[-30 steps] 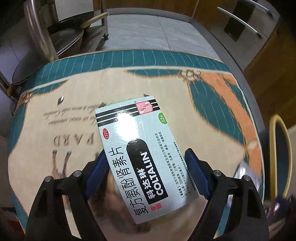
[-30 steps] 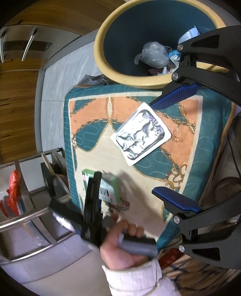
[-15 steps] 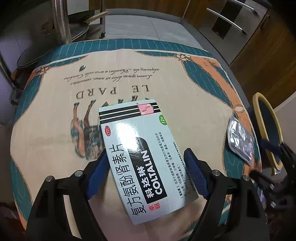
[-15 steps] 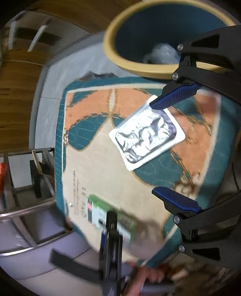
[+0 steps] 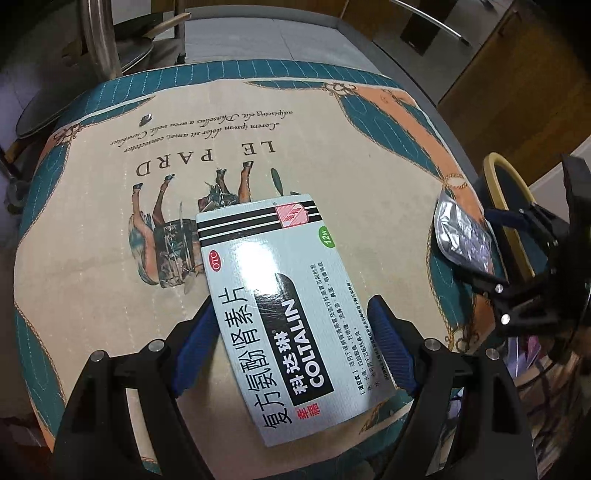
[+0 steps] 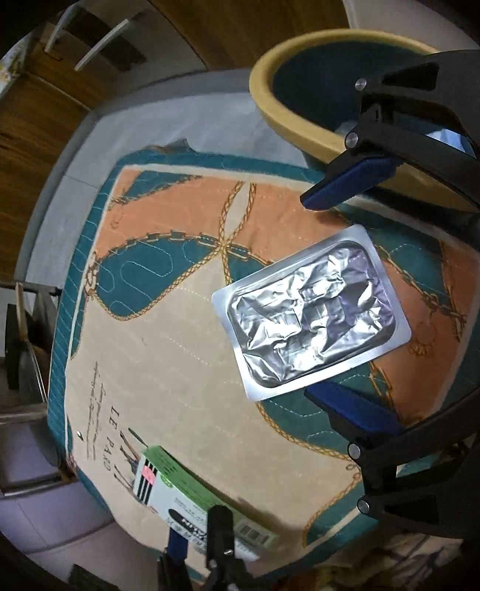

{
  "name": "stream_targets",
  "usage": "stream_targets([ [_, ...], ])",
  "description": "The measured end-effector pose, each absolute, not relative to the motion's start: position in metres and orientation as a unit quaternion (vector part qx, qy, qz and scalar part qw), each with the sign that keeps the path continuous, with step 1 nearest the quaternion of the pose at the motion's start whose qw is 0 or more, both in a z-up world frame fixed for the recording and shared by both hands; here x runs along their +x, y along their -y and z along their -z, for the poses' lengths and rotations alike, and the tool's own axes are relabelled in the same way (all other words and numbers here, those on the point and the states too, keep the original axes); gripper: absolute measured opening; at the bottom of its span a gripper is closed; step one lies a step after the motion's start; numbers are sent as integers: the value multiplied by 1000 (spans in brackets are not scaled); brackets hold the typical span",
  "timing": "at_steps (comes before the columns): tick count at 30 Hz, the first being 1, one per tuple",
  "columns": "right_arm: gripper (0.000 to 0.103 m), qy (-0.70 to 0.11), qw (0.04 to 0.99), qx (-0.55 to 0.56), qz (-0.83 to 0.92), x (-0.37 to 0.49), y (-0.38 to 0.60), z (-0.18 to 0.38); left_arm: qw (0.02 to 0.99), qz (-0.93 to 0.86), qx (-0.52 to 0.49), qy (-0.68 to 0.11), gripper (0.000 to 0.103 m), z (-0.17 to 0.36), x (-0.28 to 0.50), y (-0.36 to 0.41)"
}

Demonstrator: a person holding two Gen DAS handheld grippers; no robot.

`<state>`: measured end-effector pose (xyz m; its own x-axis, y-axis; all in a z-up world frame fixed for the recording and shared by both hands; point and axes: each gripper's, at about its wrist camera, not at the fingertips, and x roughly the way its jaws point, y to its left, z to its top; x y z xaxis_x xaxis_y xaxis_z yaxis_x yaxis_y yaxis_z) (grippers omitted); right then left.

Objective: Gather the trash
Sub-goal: 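Grasp the COLTALIN box with left gripper while right grasps the silver foil pack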

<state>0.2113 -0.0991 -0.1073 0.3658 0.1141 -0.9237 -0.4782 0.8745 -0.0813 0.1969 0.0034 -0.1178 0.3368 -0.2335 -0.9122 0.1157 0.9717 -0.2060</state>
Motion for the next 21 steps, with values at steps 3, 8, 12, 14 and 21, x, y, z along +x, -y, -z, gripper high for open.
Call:
stream_targets([
  [3,89,-533,807,-162,-197,211,101,108,815,105,-46,-568,80,119,199,0],
  [8,73,-531,807,-145,-214,203,96,104,815,103,-48,-569,79,120,200,-1],
  [12,71,-525,810,-141,-219,195,94,101,821,98,-52,-560,78,116,194,-3],
  [14,71,-520,814,-131,-224,189,94,97,825,97,-54,-555,77,112,191,-4],
  [21,70,-496,833,-79,-233,172,105,71,833,98,-61,-542,73,101,186,-7],
])
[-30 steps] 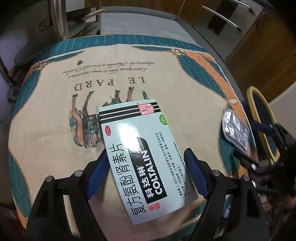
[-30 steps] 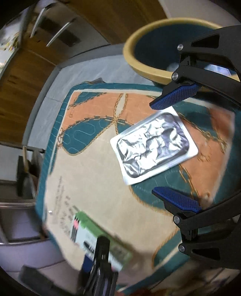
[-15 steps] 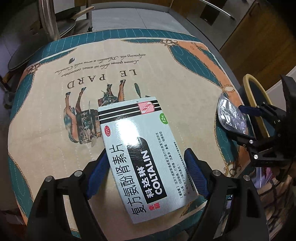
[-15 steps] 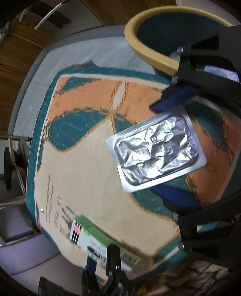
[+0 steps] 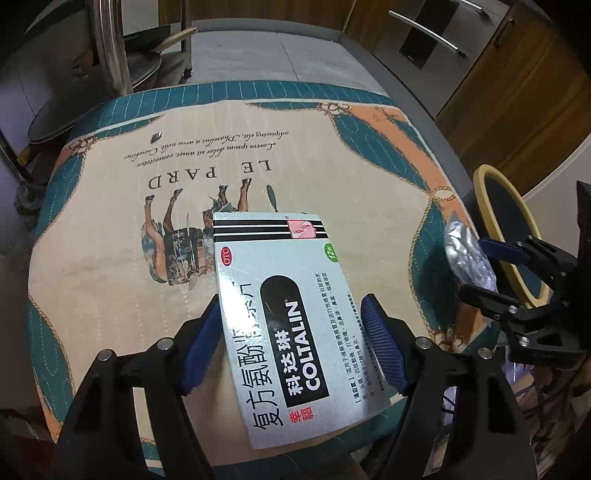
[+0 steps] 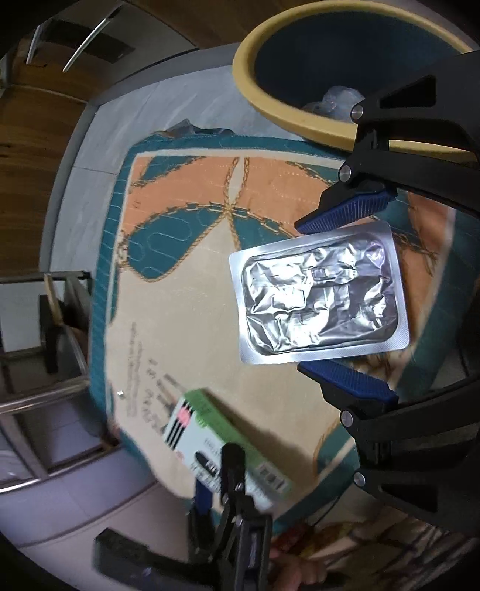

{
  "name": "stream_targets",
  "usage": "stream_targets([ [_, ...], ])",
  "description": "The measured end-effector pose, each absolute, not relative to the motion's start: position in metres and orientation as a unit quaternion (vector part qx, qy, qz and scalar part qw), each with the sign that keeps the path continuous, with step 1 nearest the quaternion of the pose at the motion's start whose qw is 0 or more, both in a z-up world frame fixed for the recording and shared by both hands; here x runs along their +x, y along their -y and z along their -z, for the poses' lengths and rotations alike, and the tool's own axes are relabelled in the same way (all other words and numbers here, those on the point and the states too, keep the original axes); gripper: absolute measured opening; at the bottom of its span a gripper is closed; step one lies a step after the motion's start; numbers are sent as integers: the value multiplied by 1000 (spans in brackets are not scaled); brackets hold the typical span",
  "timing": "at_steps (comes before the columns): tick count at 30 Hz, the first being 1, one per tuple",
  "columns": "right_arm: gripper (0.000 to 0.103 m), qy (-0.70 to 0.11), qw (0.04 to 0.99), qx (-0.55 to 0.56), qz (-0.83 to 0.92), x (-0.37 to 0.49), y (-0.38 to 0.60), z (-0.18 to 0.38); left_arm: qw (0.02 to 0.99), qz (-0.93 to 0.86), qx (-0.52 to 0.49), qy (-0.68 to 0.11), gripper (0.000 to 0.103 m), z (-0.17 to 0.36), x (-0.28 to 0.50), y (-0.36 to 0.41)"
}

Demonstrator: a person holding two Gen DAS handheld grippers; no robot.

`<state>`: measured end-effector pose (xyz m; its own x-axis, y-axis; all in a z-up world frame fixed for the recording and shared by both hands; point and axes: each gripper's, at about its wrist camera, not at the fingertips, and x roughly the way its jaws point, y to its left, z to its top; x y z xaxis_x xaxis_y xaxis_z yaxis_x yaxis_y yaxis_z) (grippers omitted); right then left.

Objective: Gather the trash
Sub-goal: 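Grasp the COLTALIN box with left gripper while right grasps the silver foil pack, then carry the box and foil pack over the bin with both grippers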

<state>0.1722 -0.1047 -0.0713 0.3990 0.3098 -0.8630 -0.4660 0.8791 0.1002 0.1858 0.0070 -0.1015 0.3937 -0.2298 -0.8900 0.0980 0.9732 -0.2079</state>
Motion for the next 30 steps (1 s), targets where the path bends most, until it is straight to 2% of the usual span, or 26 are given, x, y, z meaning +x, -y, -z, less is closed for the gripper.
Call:
stream_targets([
  [16,70,-442,870,11,-217,137,153,15,855,128,-66,-498,72,58,170,18],
  [30,70,-399,903,79,-141,98,244,-19,859,218,-38,-461,72,16,167,104],
])
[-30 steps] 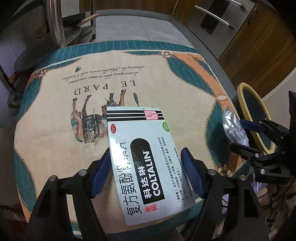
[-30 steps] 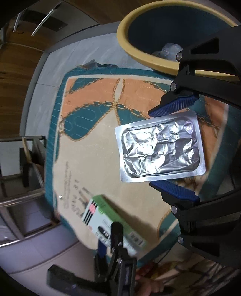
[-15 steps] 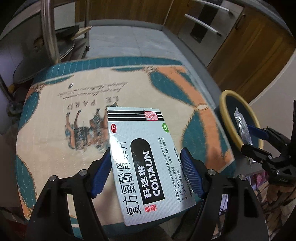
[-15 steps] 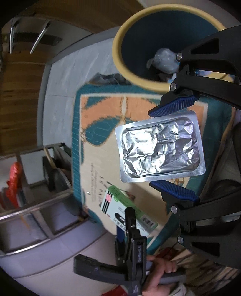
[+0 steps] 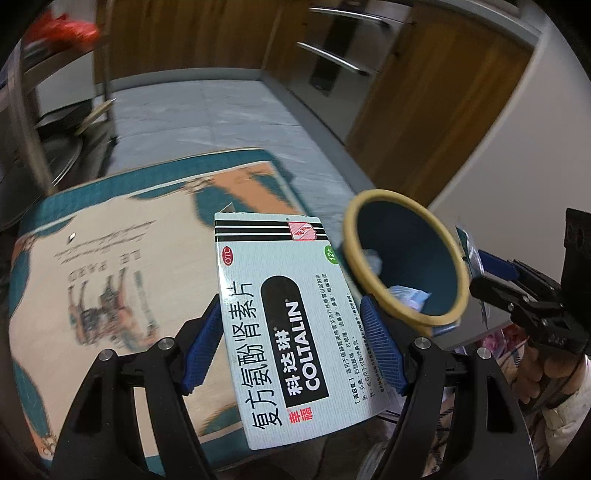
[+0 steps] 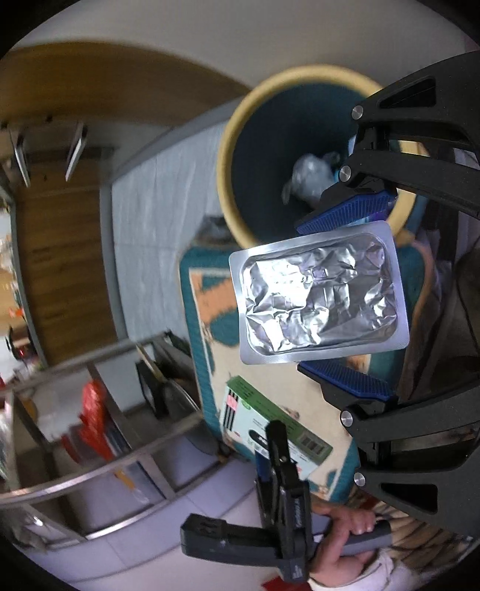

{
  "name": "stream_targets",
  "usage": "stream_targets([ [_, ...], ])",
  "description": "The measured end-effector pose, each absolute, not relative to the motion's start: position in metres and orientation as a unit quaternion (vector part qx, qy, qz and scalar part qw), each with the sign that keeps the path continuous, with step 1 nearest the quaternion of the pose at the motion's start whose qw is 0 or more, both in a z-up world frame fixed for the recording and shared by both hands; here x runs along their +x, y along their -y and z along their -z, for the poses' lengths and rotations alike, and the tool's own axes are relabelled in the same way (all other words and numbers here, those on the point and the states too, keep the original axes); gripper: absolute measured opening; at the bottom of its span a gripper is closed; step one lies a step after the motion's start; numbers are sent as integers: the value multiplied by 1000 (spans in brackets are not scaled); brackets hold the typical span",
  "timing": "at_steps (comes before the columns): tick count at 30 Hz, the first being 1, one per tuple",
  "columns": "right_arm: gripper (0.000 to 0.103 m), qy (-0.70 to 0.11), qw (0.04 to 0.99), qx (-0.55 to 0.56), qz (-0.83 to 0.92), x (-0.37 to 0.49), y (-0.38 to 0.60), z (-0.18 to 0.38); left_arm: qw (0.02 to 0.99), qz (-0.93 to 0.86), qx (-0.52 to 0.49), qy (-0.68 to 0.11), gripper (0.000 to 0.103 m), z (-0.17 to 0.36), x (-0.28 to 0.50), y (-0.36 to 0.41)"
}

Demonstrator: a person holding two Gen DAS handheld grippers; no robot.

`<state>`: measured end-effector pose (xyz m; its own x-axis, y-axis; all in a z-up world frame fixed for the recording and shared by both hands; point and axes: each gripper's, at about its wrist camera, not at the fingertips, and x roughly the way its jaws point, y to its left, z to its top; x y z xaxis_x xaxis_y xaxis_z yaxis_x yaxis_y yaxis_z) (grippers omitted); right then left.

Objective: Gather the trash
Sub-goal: 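Carry the box and foil pack over the bin with both grippers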

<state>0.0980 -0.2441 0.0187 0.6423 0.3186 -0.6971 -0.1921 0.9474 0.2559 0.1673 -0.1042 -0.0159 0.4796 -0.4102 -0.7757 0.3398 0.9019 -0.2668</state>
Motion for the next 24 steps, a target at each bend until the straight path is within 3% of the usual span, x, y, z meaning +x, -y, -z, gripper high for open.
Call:
stream_targets([
  [24,70,-383,899,213,2,74,354,15,827,309,88,-461,73,24,180,272],
])
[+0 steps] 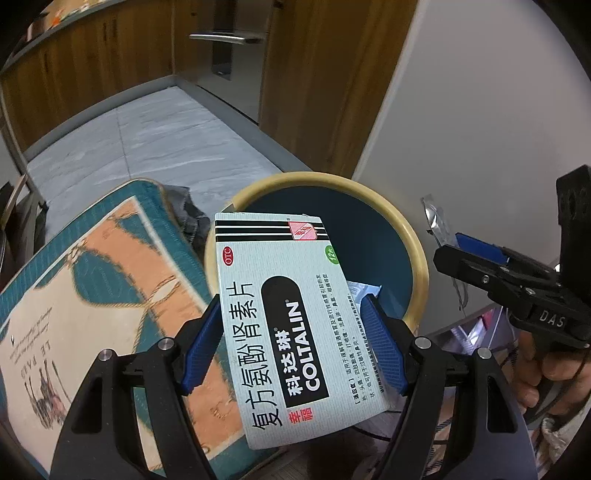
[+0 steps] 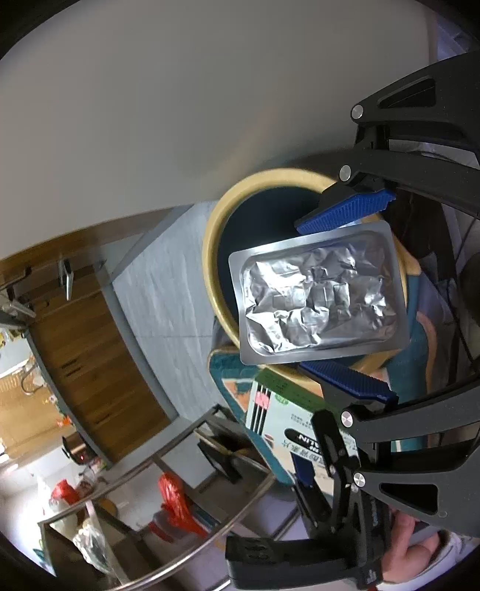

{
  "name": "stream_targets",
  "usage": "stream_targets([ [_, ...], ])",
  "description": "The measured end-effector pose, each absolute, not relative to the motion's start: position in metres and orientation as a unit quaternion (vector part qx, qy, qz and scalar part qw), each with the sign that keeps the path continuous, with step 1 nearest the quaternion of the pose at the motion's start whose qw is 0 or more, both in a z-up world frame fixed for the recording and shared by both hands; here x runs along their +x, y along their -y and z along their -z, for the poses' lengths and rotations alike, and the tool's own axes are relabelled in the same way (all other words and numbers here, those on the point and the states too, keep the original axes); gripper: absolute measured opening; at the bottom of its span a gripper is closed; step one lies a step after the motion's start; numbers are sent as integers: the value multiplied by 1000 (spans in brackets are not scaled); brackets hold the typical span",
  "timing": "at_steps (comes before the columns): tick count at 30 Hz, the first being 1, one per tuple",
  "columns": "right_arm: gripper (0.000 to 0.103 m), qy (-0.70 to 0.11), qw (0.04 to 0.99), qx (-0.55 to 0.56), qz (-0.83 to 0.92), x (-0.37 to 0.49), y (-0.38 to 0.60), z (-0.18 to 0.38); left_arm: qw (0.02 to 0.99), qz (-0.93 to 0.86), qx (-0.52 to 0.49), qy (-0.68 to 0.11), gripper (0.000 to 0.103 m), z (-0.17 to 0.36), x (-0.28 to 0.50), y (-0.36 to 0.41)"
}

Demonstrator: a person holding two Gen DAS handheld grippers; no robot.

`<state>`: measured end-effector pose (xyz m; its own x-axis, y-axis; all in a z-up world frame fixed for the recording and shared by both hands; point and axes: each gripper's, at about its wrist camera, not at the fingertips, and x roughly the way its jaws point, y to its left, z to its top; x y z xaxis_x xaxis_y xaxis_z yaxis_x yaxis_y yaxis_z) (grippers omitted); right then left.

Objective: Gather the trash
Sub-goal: 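Carry the box and foil pack over the bin with both grippers, then open both grippers to drop the box and foil pack into the bin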

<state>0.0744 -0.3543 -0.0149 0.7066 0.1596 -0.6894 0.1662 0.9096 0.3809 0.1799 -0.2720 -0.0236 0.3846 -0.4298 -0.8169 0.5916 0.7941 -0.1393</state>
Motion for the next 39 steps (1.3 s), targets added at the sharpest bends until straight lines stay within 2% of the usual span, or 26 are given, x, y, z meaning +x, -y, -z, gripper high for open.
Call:
stream_targets([
  [7,71,-388,894,223,15,80,355,20,817,323,112,-463,73,35,183,296],
  [19,71,-411,888,207,23,94,347,30,806,334,113,-475,74,43,195,293],
  [39,72,-450,878,158,19,121,335,41,796,327,63,-505,73,41,216,292],
])
